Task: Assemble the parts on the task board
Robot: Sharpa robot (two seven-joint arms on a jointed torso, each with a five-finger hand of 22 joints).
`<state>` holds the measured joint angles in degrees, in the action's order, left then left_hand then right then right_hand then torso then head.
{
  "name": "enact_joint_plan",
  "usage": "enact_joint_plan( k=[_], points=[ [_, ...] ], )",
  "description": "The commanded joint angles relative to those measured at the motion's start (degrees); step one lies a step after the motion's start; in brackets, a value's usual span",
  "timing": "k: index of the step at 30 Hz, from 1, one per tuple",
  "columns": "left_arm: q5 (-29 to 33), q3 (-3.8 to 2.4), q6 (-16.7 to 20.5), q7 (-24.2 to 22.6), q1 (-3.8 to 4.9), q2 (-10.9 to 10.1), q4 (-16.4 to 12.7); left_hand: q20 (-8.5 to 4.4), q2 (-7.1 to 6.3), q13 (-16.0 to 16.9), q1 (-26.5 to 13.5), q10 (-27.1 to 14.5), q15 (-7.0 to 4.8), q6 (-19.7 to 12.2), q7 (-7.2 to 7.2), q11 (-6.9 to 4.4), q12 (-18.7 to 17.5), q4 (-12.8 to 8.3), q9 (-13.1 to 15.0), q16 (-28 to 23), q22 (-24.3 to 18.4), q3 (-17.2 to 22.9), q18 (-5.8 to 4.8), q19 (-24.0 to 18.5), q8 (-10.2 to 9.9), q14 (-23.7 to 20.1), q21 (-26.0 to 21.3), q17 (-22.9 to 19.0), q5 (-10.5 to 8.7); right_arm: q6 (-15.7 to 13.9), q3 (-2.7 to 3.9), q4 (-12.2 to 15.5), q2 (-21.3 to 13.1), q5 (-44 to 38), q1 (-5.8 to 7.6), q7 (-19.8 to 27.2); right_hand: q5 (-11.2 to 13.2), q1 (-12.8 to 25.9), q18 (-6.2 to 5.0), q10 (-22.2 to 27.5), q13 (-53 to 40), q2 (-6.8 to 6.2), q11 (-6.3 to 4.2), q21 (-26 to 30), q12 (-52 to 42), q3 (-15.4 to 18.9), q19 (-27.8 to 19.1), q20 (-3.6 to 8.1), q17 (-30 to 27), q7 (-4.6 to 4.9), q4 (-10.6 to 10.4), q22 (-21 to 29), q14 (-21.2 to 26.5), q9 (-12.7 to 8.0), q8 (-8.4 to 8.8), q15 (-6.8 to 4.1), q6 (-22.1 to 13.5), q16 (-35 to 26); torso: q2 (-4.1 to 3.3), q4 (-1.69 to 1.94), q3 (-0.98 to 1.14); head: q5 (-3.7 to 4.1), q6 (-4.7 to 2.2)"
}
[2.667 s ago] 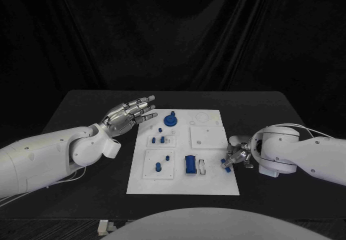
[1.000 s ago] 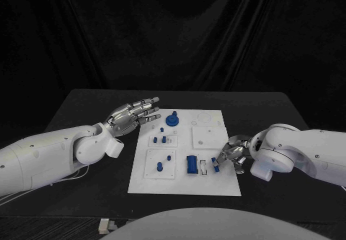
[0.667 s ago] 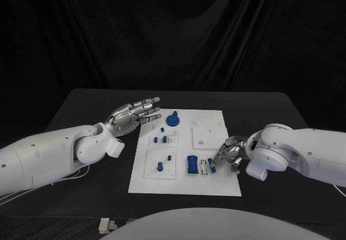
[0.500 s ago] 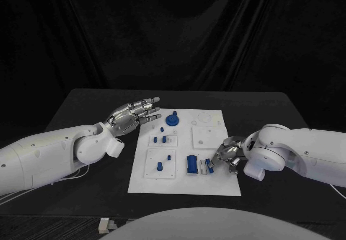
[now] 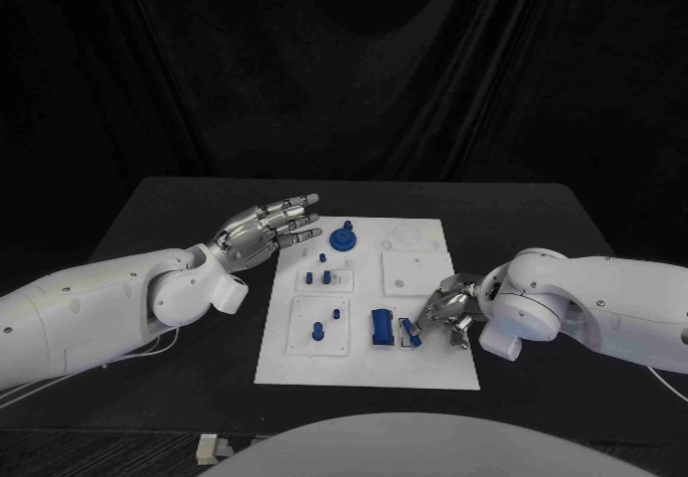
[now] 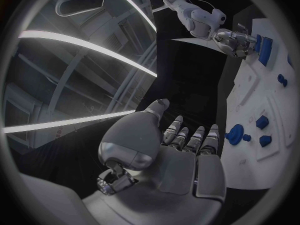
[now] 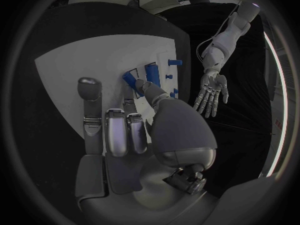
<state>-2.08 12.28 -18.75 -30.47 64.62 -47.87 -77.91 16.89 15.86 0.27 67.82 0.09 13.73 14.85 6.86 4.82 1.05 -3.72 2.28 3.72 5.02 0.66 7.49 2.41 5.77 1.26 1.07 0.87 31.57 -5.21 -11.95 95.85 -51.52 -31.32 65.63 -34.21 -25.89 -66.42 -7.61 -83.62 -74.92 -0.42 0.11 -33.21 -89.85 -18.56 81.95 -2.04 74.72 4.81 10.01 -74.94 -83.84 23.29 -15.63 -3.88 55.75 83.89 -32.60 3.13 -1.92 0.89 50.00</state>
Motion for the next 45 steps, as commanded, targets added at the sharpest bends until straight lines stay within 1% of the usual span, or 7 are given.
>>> enact_joint_plan(
  k=[1,23,27,36,42,44,45],
  points=[
    [0.4,-0.06,-0.9,-0.4,-0.08,0.1,-0.1,-0.02,0.24,0.1,-0.5,0.0,0.21,0.1,0.29,0.52,0.2,-0.3,0.0,0.1,0.0,0.1,-0.39,0.5,0.3,0.0,0.4,0.1,0.26,0.0,0.01,-0.2,0.2,0.7,-0.22,-0.4,1.0,0.5,-1.32,-6.4,-15.1,0.36,0.03,2.1,-0.1,0.1,-1.0,-0.04,-0.1,-0.11,-0.5,-1.7,-3.7,-0.1,-0.02,-0.02,-0.5,0.0,0.00,0.00,0.00,0.10,0.00],
    [0.4,-0.06,-1.5,0.2,-0.12,0.3,0.1,-0.01,0.19,0.1,-0.7,0.0,0.42,0.0,0.25,0.50,0.2,-0.5,0.0,0.4,0.2,0.3,-0.55,0.7,0.3,0.1,0.5,0.1,0.26,0.2,0.01,-0.4,0.6,0.5,-0.31,-0.5,10.1,3.8,-1.50,-6.4,-15.1,0.63,0.04,3.8,-0.1,2.6,-1.2,-0.20,-0.8,-0.16,-3.8,-0.7,-3.6,-0.6,-0.26,0.04,-1.1,0.1,0.00,0.00,0.00,0.11,0.00],
    [0.4,-0.06,-1.6,0.3,-0.15,0.3,0.1,0.01,0.21,0.1,-0.9,0.0,0.60,-0.1,0.25,0.51,0.2,-0.6,0.0,0.6,0.3,0.4,-0.67,0.8,0.3,0.2,0.5,0.2,0.26,0.5,0.01,-0.2,0.6,0.3,-0.32,-0.5,10.4,4.8,-1.50,-6.4,-15.1,0.33,0.02,3.9,-0.1,3.9,-1.2,-0.19,-0.9,-0.19,-4.9,-0.6,-3.5,-0.6,-0.40,0.03,-1.1,0.1,0.00,0.00,0.00,0.08,0.00],
    [0.4,-0.06,-1.9,0.3,-0.21,0.1,0.0,0.01,0.22,0.1,-0.9,0.0,0.68,-0.1,0.25,0.51,0.2,-0.7,0.0,0.6,0.3,0.4,-0.74,0.8,0.3,0.2,0.5,0.2,0.26,-0.2,0.01,0.6,-0.3,-2.9,-0.37,0.3,17.0,7.6,-1.58,-6.4,-15.1,-0.63,0.18,4.9,-0.1,8.0,-1.1,-0.27,-1.3,-0.02,-8.1,0.0,-3.5,-0.6,-0.67,0.15,-1.9,0.1,0.00,0.00,0.00,-0.15,0.00],
    [0.4,-0.06,-1.8,0.2,-0.26,-0.3,-0.1,0.01,0.23,0.1,-1.0,0.0,0.72,0.0,0.27,0.54,0.2,-0.7,0.0,0.6,0.3,0.5,-0.80,0.9,0.3,0.3,0.5,0.2,0.26,-2.9,0.02,3.4,-3.0,-7.8,-0.28,3.6,16.2,7.0,-1.72,-6.4,-15.1,-0.20,-0.43,6.0,-0.1,11.4,-1.0,0.04,-1.6,-0.64,-9.8,0.5,-3.4,2.5,-5.76,-0.31,-3.1,0.1,0.00,0.00,0.00,-0.62,0.00],
    [0.4,-0.06,-1.8,0.2,-0.27,-0.3,-0.1,0.01,0.23,0.1,-1.0,0.0,0.72,0.0,0.27,0.54,0.2,-0.7,0.0,0.6,0.3,0.5,-0.80,0.9,0.3,0.3,0.5,0.2,0.26,-4.1,0.02,4.9,-4.4,-9.5,0.06,5.9,16.3,5.7,-1.79,-6.4,-15.1,0.57,-0.86,6.0,-0.1,12.9,-0.9,0.46,-1.6,-1.28,-10.2,0.6,-3.4,5.8,-10.53,-0.68,-4.1,0.2,0.00,0.00,0.01,-0.64,0.00],
    [0.4,-0.06,-1.7,0.2,-0.27,-0.3,0.0,0.01,0.23,0.1,-1.0,0.0,0.72,0.0,0.27,0.54,0.2,-0.7,0.0,0.7,0.3,0.5,-0.80,0.9,0.3,0.3,0.5,0.2,0.26,-4.7,0.02,5.7,-5.2,-10.5,0.30,7.1,15.9,4.6,-1.76,-6.4,-15.1,0.83,-1.14,5.9,-0.1,12.8,-0.9,0.53,-1.4,-1.60,-9.8,0.6,-3.5,6.7,-11.83,-0.88,-4.1,0.3,0.00,0.00,0.01,-0.58,0.00]
  ],
)
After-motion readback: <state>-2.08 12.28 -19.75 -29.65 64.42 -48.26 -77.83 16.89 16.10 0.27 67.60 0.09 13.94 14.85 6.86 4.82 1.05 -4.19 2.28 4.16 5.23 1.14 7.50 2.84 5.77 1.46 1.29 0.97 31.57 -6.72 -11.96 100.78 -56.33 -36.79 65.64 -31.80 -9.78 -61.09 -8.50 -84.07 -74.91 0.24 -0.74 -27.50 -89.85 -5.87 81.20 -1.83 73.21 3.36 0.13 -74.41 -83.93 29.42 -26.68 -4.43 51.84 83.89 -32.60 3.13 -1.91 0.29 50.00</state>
